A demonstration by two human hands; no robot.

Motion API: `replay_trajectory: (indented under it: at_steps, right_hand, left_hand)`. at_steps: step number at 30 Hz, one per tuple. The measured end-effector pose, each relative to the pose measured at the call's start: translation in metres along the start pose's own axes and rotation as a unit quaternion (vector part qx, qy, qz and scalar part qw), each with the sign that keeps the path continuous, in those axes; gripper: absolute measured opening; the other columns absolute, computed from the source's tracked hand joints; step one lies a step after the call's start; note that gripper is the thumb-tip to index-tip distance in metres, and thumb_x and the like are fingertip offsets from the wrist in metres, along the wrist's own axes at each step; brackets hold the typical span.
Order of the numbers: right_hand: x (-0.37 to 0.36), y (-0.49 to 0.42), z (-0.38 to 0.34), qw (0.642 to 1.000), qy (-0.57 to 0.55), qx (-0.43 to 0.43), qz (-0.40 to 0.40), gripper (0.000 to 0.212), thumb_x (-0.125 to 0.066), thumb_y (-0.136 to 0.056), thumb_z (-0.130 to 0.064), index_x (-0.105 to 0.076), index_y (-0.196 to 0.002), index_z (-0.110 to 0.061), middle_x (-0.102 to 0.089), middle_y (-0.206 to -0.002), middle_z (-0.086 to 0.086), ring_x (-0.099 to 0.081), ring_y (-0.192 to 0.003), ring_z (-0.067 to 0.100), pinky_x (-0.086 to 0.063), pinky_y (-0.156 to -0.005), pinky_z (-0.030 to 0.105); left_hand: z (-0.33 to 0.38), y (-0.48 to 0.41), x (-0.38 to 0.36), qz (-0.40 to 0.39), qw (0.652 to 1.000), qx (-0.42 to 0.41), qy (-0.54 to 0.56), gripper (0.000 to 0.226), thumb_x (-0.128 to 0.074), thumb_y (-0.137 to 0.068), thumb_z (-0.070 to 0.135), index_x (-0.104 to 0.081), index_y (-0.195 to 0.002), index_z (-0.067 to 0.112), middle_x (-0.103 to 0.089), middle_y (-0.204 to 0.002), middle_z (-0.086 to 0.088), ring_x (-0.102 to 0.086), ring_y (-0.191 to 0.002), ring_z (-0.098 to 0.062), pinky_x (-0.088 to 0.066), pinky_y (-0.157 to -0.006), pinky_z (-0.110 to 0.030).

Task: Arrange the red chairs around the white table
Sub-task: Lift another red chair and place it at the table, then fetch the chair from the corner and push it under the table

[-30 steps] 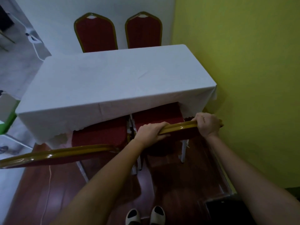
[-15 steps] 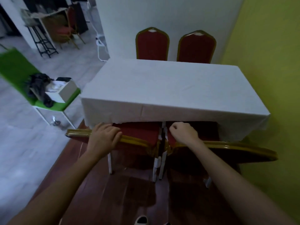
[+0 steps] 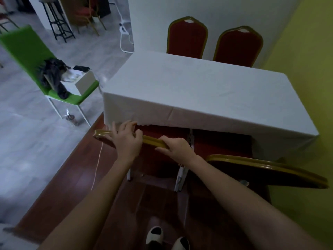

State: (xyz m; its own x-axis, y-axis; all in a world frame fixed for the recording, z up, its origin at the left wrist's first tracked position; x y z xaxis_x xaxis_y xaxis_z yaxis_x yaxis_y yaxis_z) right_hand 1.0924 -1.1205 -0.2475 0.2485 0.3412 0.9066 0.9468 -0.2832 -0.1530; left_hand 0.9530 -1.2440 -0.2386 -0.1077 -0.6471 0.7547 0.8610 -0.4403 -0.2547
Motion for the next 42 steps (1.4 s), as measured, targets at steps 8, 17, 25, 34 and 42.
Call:
replay_trajectory:
  at_steps: [8,17,25,34,42]
  right_hand:
    - [-0.009,-0.039,-0.016,0.999,0.024,-0.037,-0.018,0.041,-0.047,-0.094,-0.051,-0.054,-0.116,-0.017,-0.071,-0.088,0.007,-0.068,-0.08,0.03,-0.044,-0.065,0.035]
    - [-0.013,-0.054,-0.009,0.997,-0.051,-0.059,-0.026,0.042,-0.042,-0.092,-0.06,-0.057,-0.115,-0.028,-0.072,-0.093,0.002,-0.069,-0.085,0.026,-0.051,-0.073,0.037]
    - [-0.01,-0.081,-0.01,0.95,-0.193,-0.212,-0.127,0.057,-0.023,-0.103,-0.045,-0.033,-0.148,-0.014,-0.033,-0.156,0.008,-0.028,-0.144,0.025,-0.02,-0.117,0.035]
    - [-0.007,-0.149,0.006,0.932,-0.012,-0.358,-0.054,0.067,-0.021,-0.101,-0.046,-0.014,-0.152,-0.004,-0.012,-0.162,0.011,-0.005,-0.15,0.028,-0.014,-0.118,0.052]
    - [0.034,-0.216,-0.01,0.925,0.06,-0.376,-0.01,0.062,-0.024,-0.101,-0.041,-0.019,-0.151,-0.006,-0.011,-0.162,0.008,-0.004,-0.149,0.028,-0.016,-0.117,0.052]
  left_hand:
    - [-0.015,-0.043,0.009,-0.067,0.997,0.005,-0.025,0.055,-0.034,-0.078,0.036,-0.06,-0.124,0.019,-0.054,-0.14,-0.005,-0.025,-0.142,-0.036,-0.01,-0.112,-0.065]
    - [-0.02,-0.059,0.017,-0.127,0.991,-0.015,-0.045,0.059,-0.034,-0.084,0.048,-0.048,-0.136,0.025,-0.045,-0.147,-0.002,-0.019,-0.146,-0.03,-0.012,-0.113,-0.063]
    - [-0.04,-0.097,0.022,-0.244,0.964,-0.073,-0.076,0.08,-0.014,-0.077,0.057,-0.04,-0.145,0.023,-0.039,-0.153,-0.004,-0.019,-0.148,-0.026,-0.009,-0.118,-0.051]
    - [-0.067,-0.144,0.019,-0.352,0.919,-0.148,-0.093,0.062,-0.027,-0.102,0.041,-0.011,-0.155,0.013,-0.012,-0.163,-0.006,0.0,-0.151,-0.021,0.004,-0.122,-0.043]
    - [-0.051,-0.243,0.051,-0.315,0.871,-0.273,-0.261,0.063,-0.023,-0.103,0.041,-0.007,-0.154,0.008,-0.009,-0.163,-0.008,-0.004,-0.151,-0.025,-0.002,-0.122,-0.044]
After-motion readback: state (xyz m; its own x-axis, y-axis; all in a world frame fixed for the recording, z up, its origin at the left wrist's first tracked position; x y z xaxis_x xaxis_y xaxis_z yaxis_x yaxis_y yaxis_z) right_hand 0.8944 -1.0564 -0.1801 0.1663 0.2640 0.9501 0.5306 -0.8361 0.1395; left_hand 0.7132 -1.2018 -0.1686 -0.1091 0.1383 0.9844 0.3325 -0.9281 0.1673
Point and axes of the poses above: each hand's wrist, its own y-axis away from the middle knuckle, its own x-axis out of the back of the hand, z = x × y, the point moved 3 cm from there along -y, towards the middle knuckle
